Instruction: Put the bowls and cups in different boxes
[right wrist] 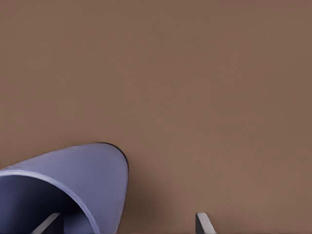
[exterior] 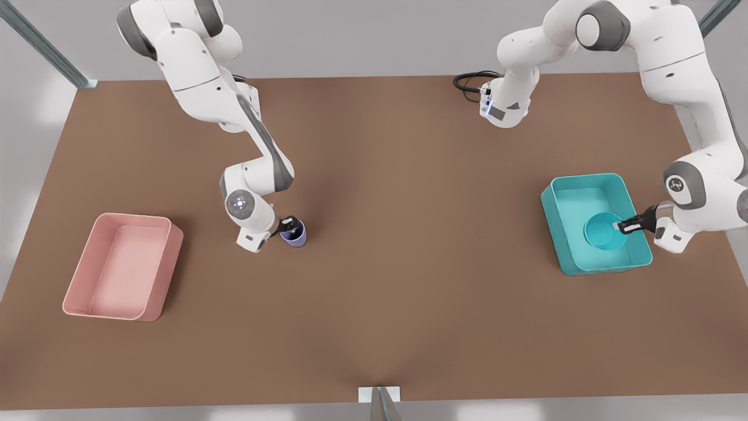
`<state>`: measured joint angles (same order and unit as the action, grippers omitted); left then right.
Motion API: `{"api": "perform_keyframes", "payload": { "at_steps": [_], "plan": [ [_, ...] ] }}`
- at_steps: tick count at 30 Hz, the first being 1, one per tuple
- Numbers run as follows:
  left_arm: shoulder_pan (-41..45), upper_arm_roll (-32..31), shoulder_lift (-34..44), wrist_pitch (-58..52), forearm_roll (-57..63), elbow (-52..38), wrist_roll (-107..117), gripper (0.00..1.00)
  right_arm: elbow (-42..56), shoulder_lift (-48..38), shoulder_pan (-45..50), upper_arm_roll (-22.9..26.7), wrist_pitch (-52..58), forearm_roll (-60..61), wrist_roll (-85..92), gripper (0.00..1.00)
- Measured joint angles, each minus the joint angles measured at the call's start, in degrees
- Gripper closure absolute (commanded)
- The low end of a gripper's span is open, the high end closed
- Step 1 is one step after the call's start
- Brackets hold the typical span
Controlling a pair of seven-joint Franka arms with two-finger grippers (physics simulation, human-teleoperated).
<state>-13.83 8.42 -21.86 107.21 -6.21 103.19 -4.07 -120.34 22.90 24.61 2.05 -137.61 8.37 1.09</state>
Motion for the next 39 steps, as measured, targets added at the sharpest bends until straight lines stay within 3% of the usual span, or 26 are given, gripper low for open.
{"api": "perform_keyframes", "payload": {
  "at_steps": [3, 6, 9, 10, 11, 12, 16, 18, 22, 24, 26, 31, 39],
  "plan": [
    [0.0, 0.8, -0.1, 4.3, 1.5, 5.2, -3.6, 0.79, 0.1, 1.0, 0.1, 0.0, -0.5, 0.0, -0.2, 0.08],
    [0.0, 1.0, -0.9, 9.5, 2.8, 9.3, -6.6, 0.79, 0.4, 1.6, 0.0, 0.0, -0.9, 0.2, -0.1, 0.58],
    [-0.4, 1.1, -3.0, 14.5, 3.7, 10.9, -9.1, 0.79, 1.0, 1.7, 0.0, -0.1, -1.0, 1.3, 1.0, 0.79],
    [-0.6, 1.1, -3.6, 16.1, 3.9, 11.2, -9.8, 0.79, 1.2, 1.7, 0.0, -0.1, -1.0, 1.5, 1.4, 0.79],
    [-0.7, 1.1, -4.0, 17.5, 4.0, 11.3, -10.5, 0.66, 1.4, 1.7, 0.0, -0.1, -0.9, 1.4, 1.5, 0.79],
    [-0.8, 1.1, -4.2, 18.6, 3.9, 11.4, -11.3, 0.0, 1.6, 1.7, 0.0, -0.1, -0.8, 1.1, 1.5, 0.79],
    [-0.7, 1.1, -3.4, 20.6, 1.2, 11.2, -16.2, 0.0, 4.9, 0.3, -2.2, 0.0, 0.8, 0.8, 2.2, 0.79],
    [0.0, 1.1, 1.1, 17.9, 1.6, 9.5, -17.8, 0.0, 11.6, -0.4, -8.1, 0.2, 3.5, 0.7, 3.9, 0.79],
    [3.1, -3.6, 6.0, 3.6, 7.1, -9.3, -17.1, 0.0, 22.3, -0.8, -17.4, 4.5, 10.3, -2.9, 9.7, 0.79],
    [10.0, -6.0, 4.4, -4.1, 8.7, -20.5, -15.5, 0.0, 24.9, -0.3, -19.1, 10.3, 13.1, -5.1, 13.3, 0.79],
    [15.8, -7.5, 2.5, -10.3, 9.3, -26.7, -14.1, 0.0, 26.2, 0.6, -21.8, 12.7, 15.1, -7.0, 17.1, 0.79],
    [17.8, -10.6, 0.7, -19.1, 9.6, -29.6, -10.5, 0.0, 26.7, 4.1, -28.4, 13.5, 17.9, -9.2, 25.8, 0.79],
    [17.8, -11.0, 0.2, -24.1, 9.6, -29.7, -5.6, 0.0, 26.8, 11.9, -32.1, 13.4, 18.9, -5.8, 35.9, 0.79]
  ]
}}
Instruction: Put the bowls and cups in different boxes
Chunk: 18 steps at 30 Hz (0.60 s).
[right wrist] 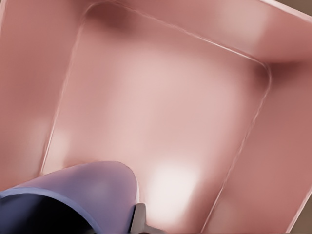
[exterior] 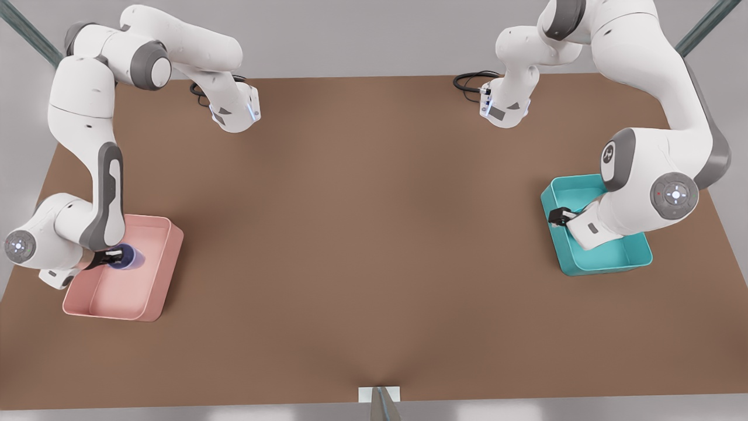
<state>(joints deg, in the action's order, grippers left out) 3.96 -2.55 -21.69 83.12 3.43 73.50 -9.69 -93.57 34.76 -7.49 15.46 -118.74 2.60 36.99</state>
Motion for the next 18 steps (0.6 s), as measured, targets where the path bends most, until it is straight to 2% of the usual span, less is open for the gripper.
{"api": "perform_keyframes", "payload": {
  "at_steps": [5, 6, 7, 18],
  "plan": [
    [-0.4, 0.1, -0.2, -1.0, -0.1, 0.1, 2.1, 0.0, 0.1, 2.3, -0.8, 0.0, -1.3, 2.7, 4.8, 0.79],
    [-0.4, 0.1, -0.3, -1.2, -0.1, 0.1, 2.4, 0.0, 0.2, 2.4, -0.8, 0.0, -1.5, 3.2, 5.6, 0.74],
    [-0.5, 0.1, -0.2, -1.3, -0.1, 0.1, 2.7, 0.0, 0.2, 2.6, -0.8, 0.0, -1.7, 3.5, 6.4, 0.0],
    [-0.3, 0.0, -0.4, -1.8, 0.1, 0.1, 4.9, 0.0, 0.2, 2.0, -0.8, -0.4, -2.7, 4.5, 11.7, 0.0]
  ]
}}
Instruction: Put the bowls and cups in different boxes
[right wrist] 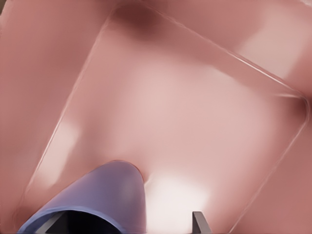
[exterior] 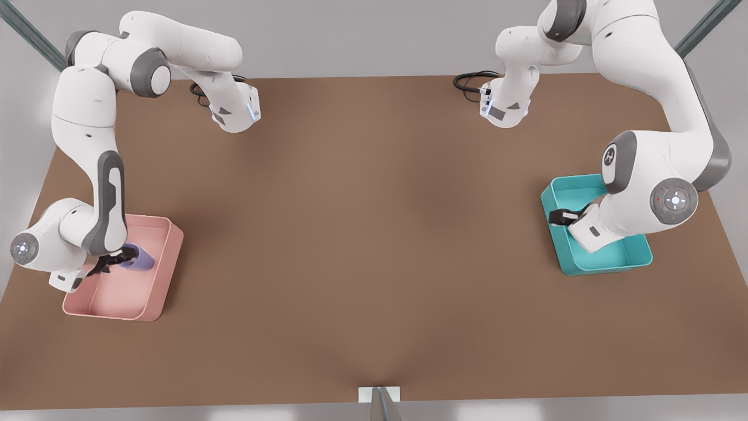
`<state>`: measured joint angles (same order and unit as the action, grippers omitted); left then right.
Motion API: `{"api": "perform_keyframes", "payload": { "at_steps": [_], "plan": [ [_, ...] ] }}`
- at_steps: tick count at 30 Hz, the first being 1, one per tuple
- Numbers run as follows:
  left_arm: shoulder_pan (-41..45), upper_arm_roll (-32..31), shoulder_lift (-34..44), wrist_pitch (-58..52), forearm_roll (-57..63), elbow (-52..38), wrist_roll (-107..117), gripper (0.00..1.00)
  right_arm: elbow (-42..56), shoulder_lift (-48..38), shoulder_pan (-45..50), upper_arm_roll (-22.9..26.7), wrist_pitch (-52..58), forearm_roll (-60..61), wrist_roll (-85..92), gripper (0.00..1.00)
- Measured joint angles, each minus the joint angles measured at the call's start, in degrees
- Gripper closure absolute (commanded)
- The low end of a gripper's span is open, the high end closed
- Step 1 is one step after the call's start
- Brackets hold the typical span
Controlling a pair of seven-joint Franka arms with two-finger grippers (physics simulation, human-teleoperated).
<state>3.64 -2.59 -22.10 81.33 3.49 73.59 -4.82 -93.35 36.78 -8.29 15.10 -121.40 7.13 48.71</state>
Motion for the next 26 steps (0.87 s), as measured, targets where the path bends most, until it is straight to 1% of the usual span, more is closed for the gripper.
{"api": "perform_keyframes", "payload": {
  "at_steps": [5, 6, 8, 9, 11, 12, 15, 16, 17, 18, 19, 21, 23, 26],
  "plan": [
    [0.3, 0.0, 0.0, 0.0, 0.1, 0.0, 0.4, 0.0, 0.6, -4.0, -0.1, 0.0, 3.2, 2.0, 3.0, 0.0],
    [0.2, 0.0, 0.0, 0.0, 0.1, 0.0, 0.5, 0.0, 1.6, -4.6, 0.0, 0.0, 4.5, 2.3, 3.5, 0.01],
    [0.2, 0.0, 0.0, 0.0, 0.1, 0.0, 0.6, 0.0, 7.3, -5.5, 0.5, -0.2, 9.1, 2.7, 4.2, 0.04],
    [0.1, 0.0, 0.0, 0.0, 0.1, 0.0, 0.6, 0.0, 11.3, -5.7, 2.3, -0.3, 12.3, 2.9, 3.8, 0.04],
    [0.2, 0.0, 0.0, 0.0, 0.2, 0.1, 0.7, 0.0, 19.0, -5.8, 10.6, -0.5, 19.7, 3.9, 0.3, 0.03],
    [0.1, 0.0, 0.0, 0.0, 0.2, 0.1, 0.8, 0.0, 22.0, -5.9, 15.1, -0.6, 23.1, 4.6, -2.1, 0.0],
    [-0.1, 0.0, 0.0, 0.0, 0.3, 0.1, 0.9, 0.0, 25.2, -7.7, 21.0, -0.1, 31.8, 3.8, -9.1, 0.0],
    [-0.1, 0.0, 0.0, 0.0, 0.3, 0.1, 0.9, 0.0, 24.8, -9.5, 21.5, -0.7, 34.0, 2.1, -11.3, 0.0],
    [-0.1, 0.0, 0.0, -0.1, 0.3, 0.2, 0.9, 0.0, 22.1, -13.3, 20.8, -2.5, 35.5, 0.0, -13.6, 0.0],
    [-0.1, 0.0, -0.1, -0.1, 0.3, 0.2, 1.0, 0.0, 18.5, -17.9, 18.5, -6.2, 36.4, -2.2, -15.7, 0.0],
    [0.0, 0.0, -0.1, -0.1, 0.2, 0.2, 1.0, 0.0, 15.9, -20.7, 16.1, -8.5, 37.0, -3.8, -17.7, 0.0],
    [0.0, 0.0, -0.1, -0.2, 0.2, 0.3, 1.1, 0.0, 13.4, -23.1, 12.0, -11.6, 38.1, -5.8, -21.4, 0.0],
    [0.1, 0.0, -0.1, -0.3, 0.2, 0.3, 1.1, 0.0, 12.2, -23.9, 10.3, -12.9, 38.9, -6.9, -24.8, 0.0],
    [0.2, 0.0, -0.1, -0.4, 0.2, 0.4, 1.2, 0.0, 11.3, -24.8, 10.0, -13.0, 39.7, -7.7, -29.2, 0.0]
  ]
}}
